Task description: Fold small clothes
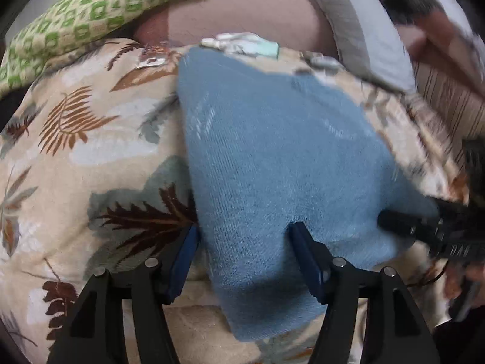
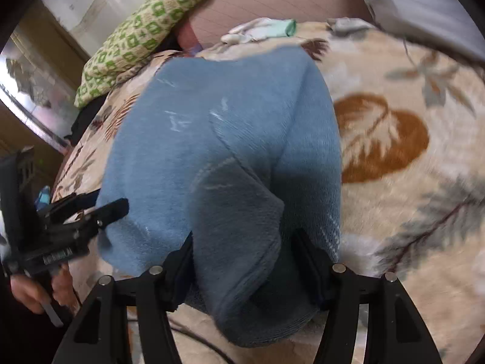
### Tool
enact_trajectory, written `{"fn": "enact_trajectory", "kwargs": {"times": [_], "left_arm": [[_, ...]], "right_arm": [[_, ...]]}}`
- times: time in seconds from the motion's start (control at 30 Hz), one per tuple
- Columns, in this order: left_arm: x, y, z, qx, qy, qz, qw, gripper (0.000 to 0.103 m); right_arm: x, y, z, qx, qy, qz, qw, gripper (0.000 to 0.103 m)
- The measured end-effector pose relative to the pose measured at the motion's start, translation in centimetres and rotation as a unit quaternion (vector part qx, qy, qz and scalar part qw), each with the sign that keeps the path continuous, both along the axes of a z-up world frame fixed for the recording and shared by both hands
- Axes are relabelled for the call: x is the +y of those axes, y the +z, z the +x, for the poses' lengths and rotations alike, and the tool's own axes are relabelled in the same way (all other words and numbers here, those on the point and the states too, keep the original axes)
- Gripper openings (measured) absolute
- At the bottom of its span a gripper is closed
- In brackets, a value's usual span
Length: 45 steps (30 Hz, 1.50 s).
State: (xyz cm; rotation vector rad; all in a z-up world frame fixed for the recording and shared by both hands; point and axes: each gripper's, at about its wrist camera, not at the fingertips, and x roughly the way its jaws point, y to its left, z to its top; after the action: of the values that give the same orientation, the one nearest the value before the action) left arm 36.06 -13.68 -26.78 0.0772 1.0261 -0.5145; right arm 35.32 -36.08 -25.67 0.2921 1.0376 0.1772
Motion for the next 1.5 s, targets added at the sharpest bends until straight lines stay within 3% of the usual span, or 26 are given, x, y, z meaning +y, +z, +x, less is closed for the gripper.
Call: {"fn": "enact_trajectory", "kwargs": {"times": [0.07, 0.2, 0.27, 0.37, 0.47, 0.8, 1.37, 1.5], "left_arm": [[0.3, 1.0, -0.1, -0.031, 0.011, 0.015, 0.9994, 0.066], [1.6, 3.6, -0.6, -0.089, 0.032, 0.029, 0.9951, 0.068], [1.9, 4.3, -0.3, -0.102, 0.039, 0.035, 0.9934, 0.071], [2.2, 4.9, 0.2, -0.112, 0.047, 0.043, 0.9916, 0.072], [2.2, 4.8, 1.4, -0.11, 0.054, 0.051, 0.9911, 0.072], [0.8, 3.9, 3.3, -0.108, 0.054, 0.055, 0.9912, 0.072], [-0.9, 2.9, 3.9, -0.101, 0.046, 0.067, 0.9915, 0.073], [-1.1, 1.4, 5.1, -0.052, 0.031, 0.028, 0.9978, 0.079]], "right_arm": [[-0.2, 1.9, -0.6, -0.028, 0.002, 0.003, 1.0, 0.064], [-4.9, 6.2, -1.0, -0.106, -0.061, 0.141, 0.982, 0.069], [-6.4, 6.9, -0.3, -0.122, -0.079, 0.157, 0.977, 0.08], [-7.9, 5.8, 1.6, -0.104, -0.102, 0.199, 0.969, 0.08], [-8.7, 3.3, 3.4, -0.054, -0.117, 0.245, 0.961, 0.08], [-8.6, 1.7, 4.7, -0.04, -0.116, 0.225, 0.967, 0.08], [-8.9, 0.2, 4.8, -0.015, -0.111, 0.235, 0.966, 0.08], [-8.6, -0.6, 5.0, -0.004, -0.11, 0.244, 0.964, 0.08]]}}
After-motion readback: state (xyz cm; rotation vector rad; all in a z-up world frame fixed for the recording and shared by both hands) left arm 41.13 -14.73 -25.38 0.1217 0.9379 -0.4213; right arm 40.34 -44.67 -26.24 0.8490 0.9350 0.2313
